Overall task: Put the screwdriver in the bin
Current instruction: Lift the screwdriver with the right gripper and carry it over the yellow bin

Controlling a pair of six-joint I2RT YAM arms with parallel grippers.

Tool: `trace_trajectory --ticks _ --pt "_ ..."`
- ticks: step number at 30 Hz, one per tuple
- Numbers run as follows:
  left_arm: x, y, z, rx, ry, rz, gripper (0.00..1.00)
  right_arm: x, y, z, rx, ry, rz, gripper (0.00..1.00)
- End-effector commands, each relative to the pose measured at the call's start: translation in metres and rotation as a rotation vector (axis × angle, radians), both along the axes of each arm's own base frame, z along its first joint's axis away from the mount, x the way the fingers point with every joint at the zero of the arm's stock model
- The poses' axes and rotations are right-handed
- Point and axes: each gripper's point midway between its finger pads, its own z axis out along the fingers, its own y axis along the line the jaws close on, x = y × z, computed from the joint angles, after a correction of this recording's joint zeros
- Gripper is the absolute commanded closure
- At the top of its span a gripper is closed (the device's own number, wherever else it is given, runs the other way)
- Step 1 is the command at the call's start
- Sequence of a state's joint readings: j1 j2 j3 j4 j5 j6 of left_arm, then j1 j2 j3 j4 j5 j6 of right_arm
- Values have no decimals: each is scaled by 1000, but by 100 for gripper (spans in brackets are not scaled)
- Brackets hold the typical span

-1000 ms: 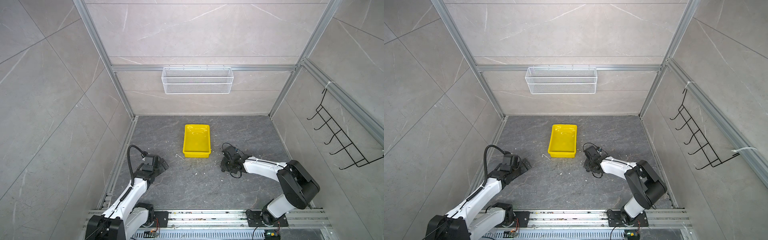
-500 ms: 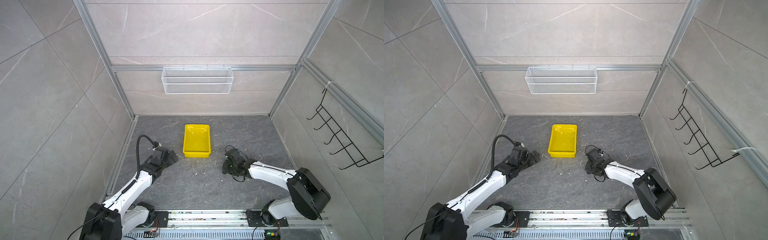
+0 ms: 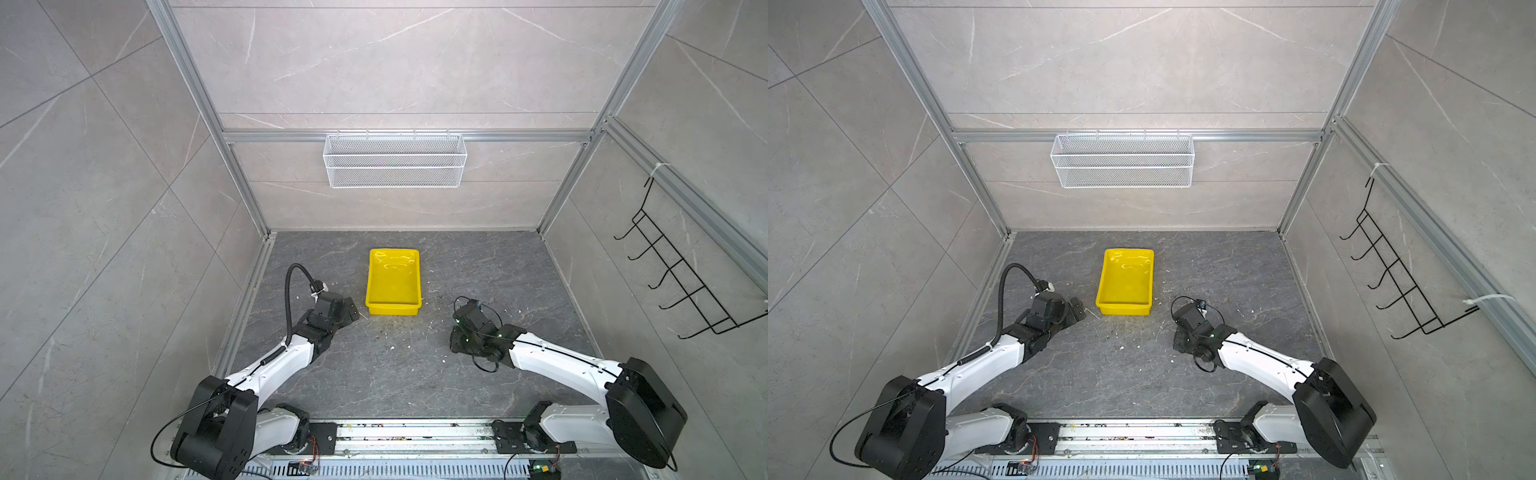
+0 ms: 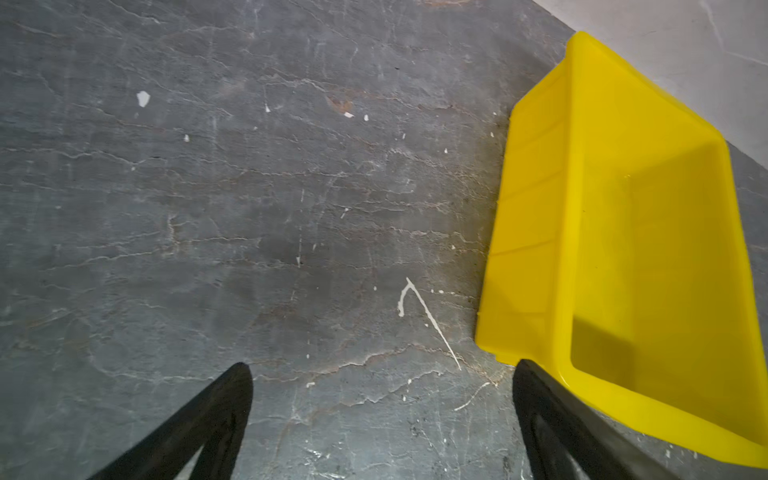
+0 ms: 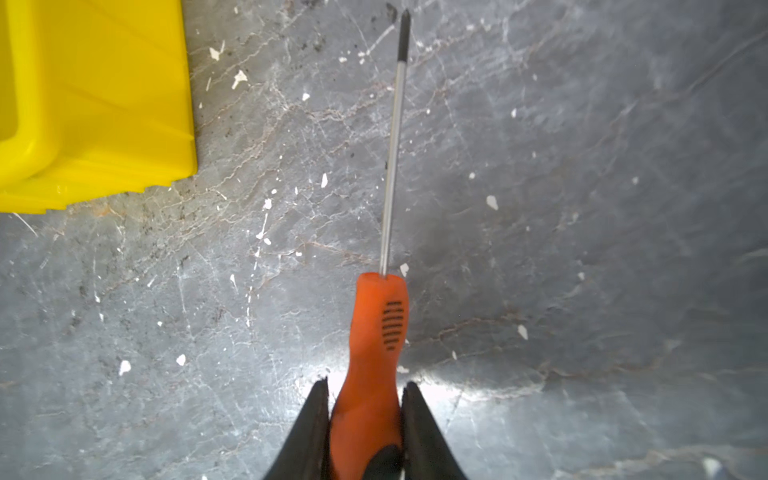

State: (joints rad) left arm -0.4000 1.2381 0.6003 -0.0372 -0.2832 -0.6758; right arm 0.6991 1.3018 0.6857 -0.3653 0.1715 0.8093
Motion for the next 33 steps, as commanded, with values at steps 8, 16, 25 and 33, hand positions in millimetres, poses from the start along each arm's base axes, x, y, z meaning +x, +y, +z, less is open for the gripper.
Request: trace_trajectory --ticks 8,16,25,33 --pt "15 1 9 53 19 2 0 56 47 76 -117 -201 105 83" --pt "13 3 17 56 -3 6 0 120 124 122 -49 -244 168 84" --pt "11 3 20 27 -24 12 0 165 183 100 -1 -223 190 84" --pt "11 3 21 30 -22 16 0 178 214 39 6 -90 213 84"
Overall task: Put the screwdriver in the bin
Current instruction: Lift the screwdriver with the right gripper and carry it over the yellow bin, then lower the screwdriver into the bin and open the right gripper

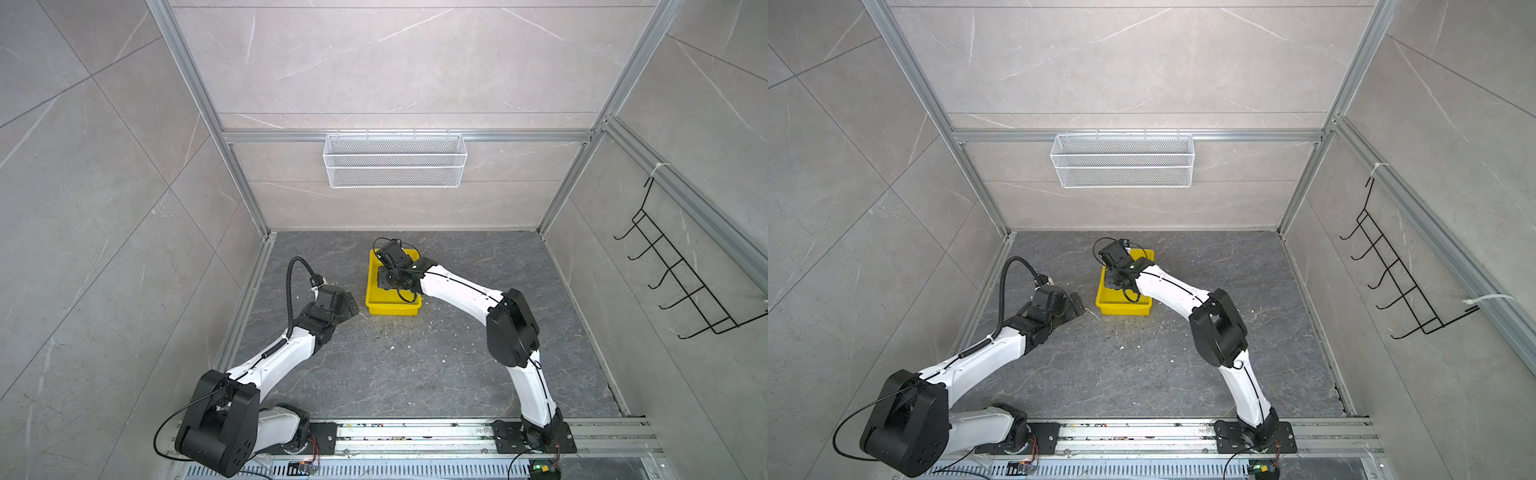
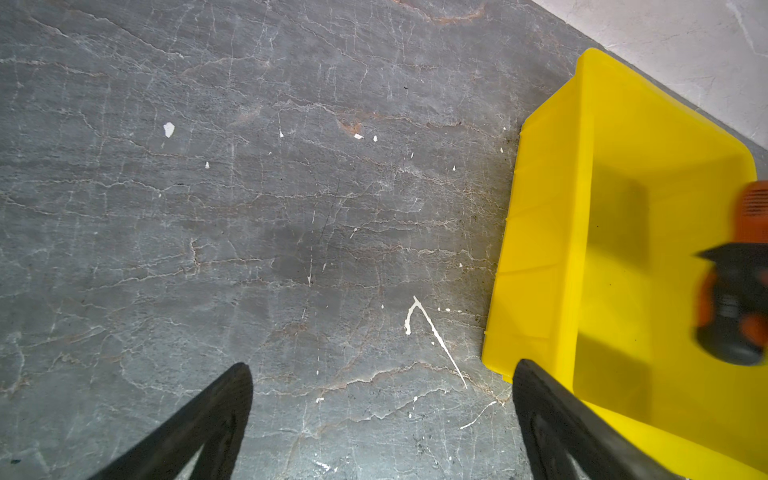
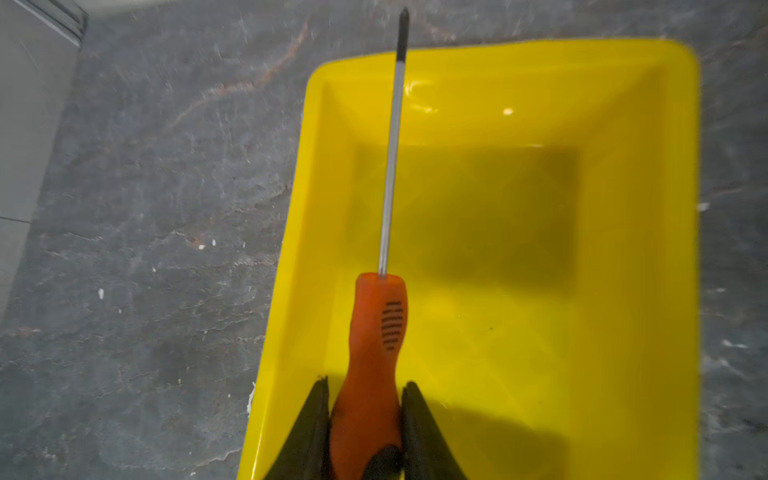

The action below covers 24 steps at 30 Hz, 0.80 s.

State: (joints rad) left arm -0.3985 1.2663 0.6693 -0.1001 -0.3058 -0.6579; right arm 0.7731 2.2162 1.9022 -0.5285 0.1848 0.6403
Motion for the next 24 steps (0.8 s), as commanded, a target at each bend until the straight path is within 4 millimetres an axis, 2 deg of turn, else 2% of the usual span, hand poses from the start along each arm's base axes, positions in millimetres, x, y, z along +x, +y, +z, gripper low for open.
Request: trace_trajectory --ticks 1,5,14,24 --pt "4 2 13 -7 -38 11 0 -7 10 -15 9 70 11 84" --pt "4 2 12 -10 -43 11 0 -5 20 -27 22 98 26 83" --pt "5 1 11 -2 -27 7 0 0 22 -49 -6 121 16 83" --pt "3 3 16 -14 -56 14 0 2 21 -52 -42 135 18 76"
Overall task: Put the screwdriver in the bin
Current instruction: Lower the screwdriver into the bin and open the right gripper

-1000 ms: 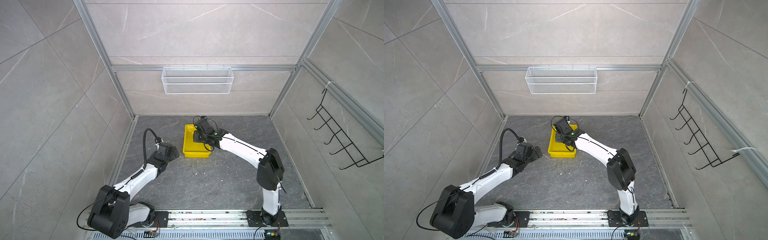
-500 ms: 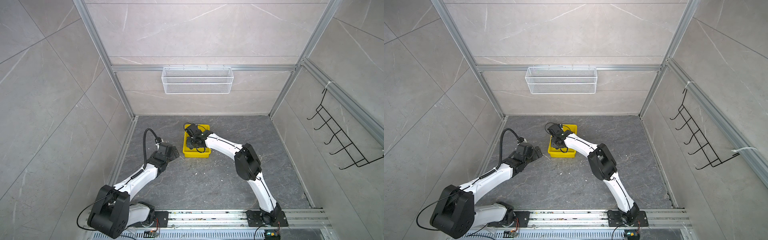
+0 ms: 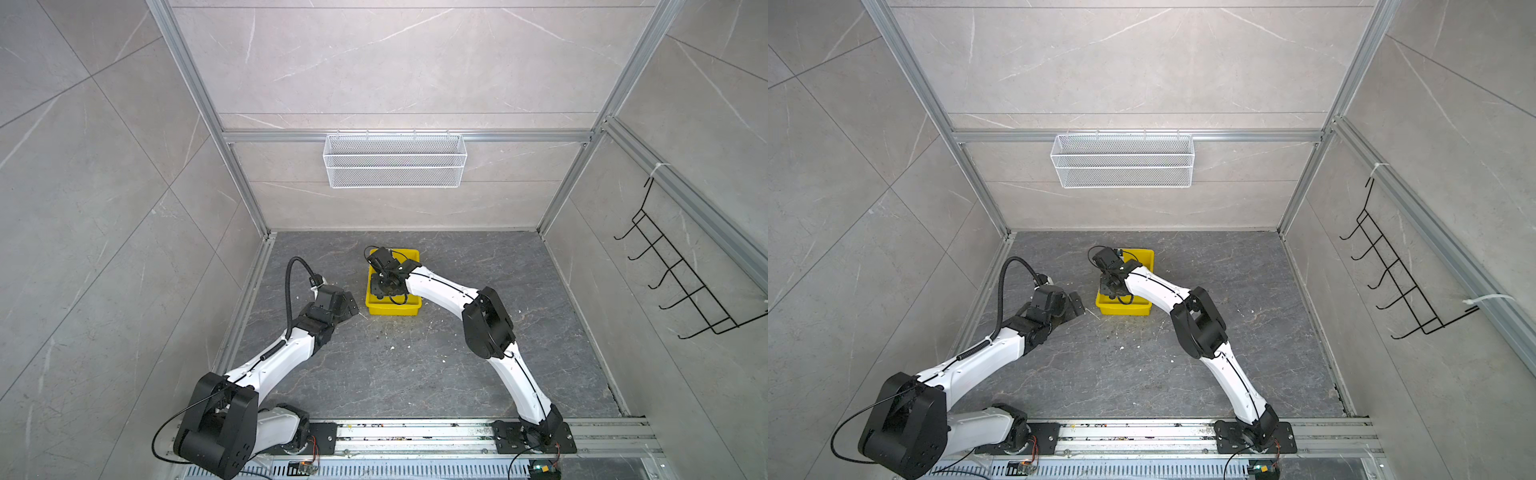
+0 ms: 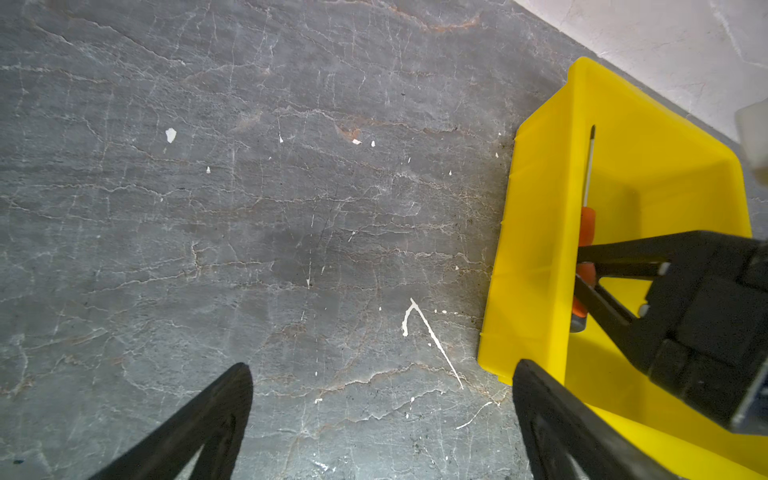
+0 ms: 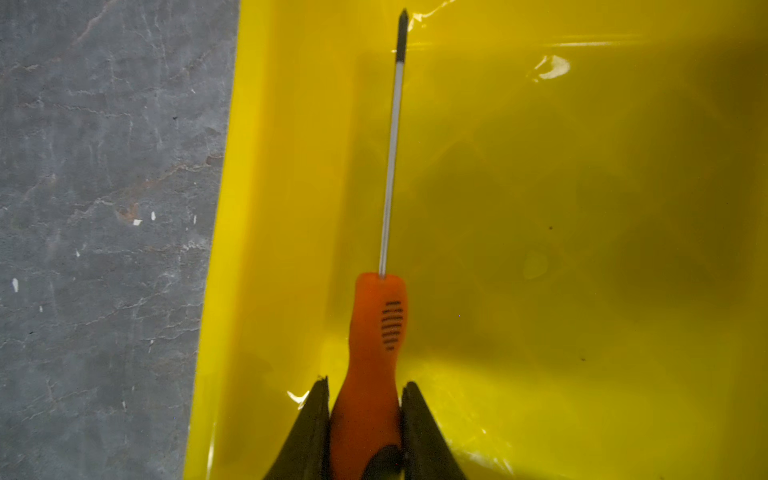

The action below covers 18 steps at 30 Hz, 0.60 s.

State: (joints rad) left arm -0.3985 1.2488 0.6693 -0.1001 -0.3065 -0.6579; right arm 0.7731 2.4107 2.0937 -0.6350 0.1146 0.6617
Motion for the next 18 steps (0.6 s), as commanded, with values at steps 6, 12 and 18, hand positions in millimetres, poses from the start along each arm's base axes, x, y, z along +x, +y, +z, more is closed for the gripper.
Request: trace_trajectory --ticks 6,12,18 --pt "2 3 8 0 -34 13 0 -2 1 10 -25 11 5 60" --pt "1 7 11 18 -39 19 0 -6 -4 53 3 -31 19 52" --pt "1 11 12 29 -54 32 0 -26 -47 121 -36 -157 24 47"
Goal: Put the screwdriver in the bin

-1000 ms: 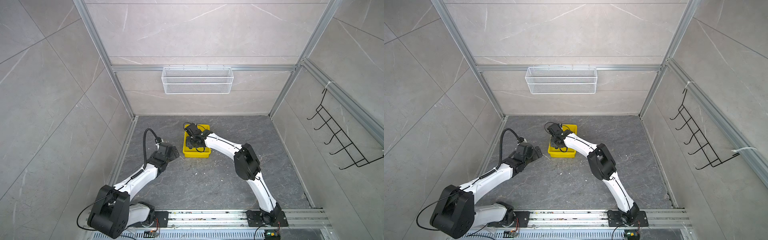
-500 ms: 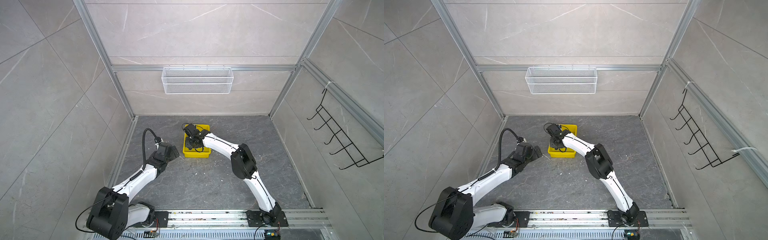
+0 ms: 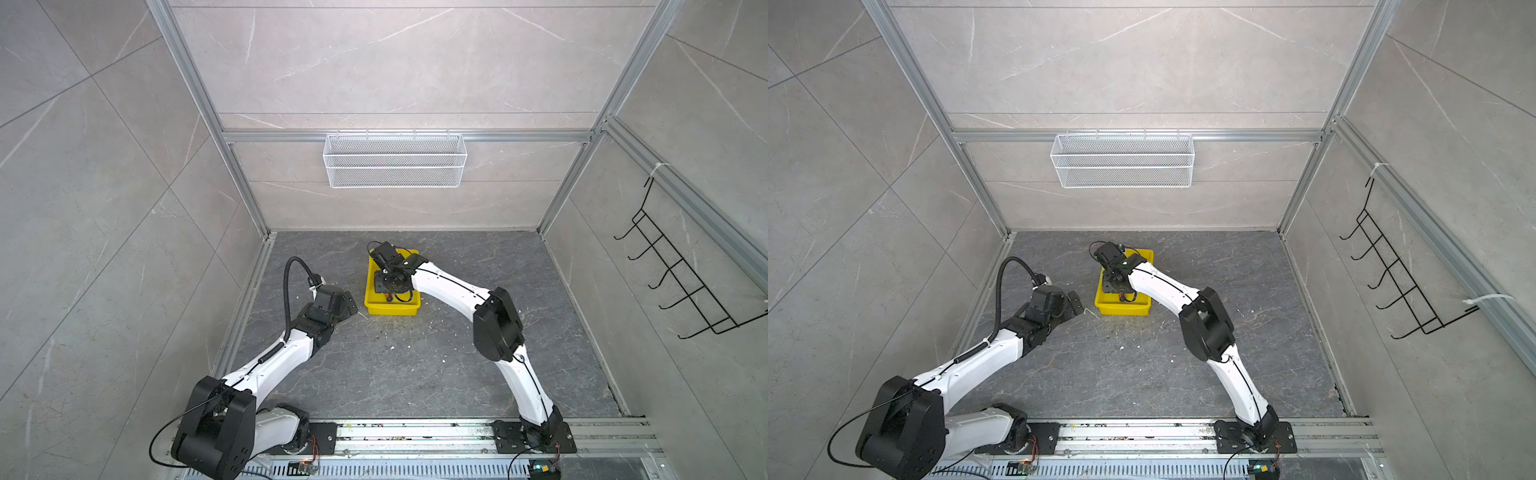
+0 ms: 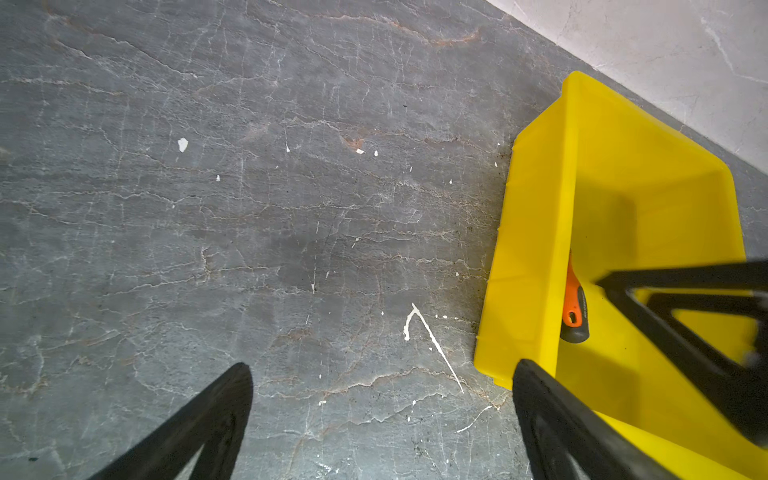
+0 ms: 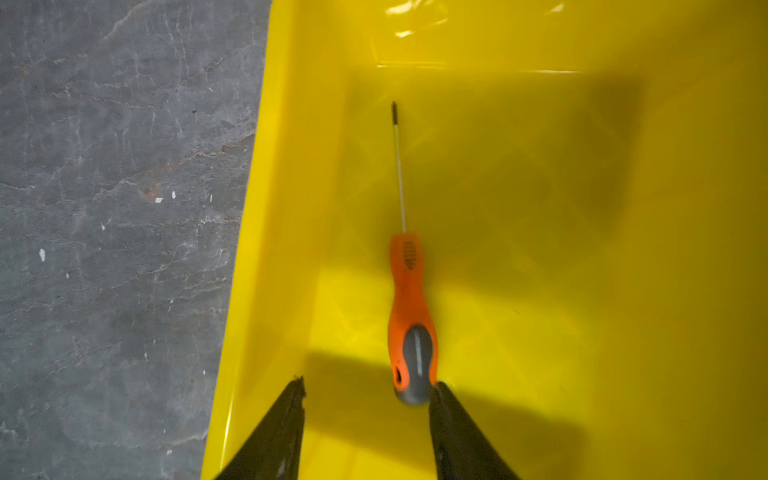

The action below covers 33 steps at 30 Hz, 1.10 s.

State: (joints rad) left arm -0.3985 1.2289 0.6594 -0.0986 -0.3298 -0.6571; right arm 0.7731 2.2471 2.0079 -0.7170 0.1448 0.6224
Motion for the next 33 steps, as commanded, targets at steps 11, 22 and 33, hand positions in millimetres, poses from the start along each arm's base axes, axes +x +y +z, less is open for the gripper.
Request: trace_trajectory --ticks 11,22,33 --pt "2 4 0 24 -6 9 0 -78 -202 100 -203 -390 -150 37" --pt "5 1 -8 32 30 -4 0 -101 -326 69 -572 -617 -425 20" --pt "6 2 -7 39 24 -3 0 -77 -332 12 -591 -577 -290 16"
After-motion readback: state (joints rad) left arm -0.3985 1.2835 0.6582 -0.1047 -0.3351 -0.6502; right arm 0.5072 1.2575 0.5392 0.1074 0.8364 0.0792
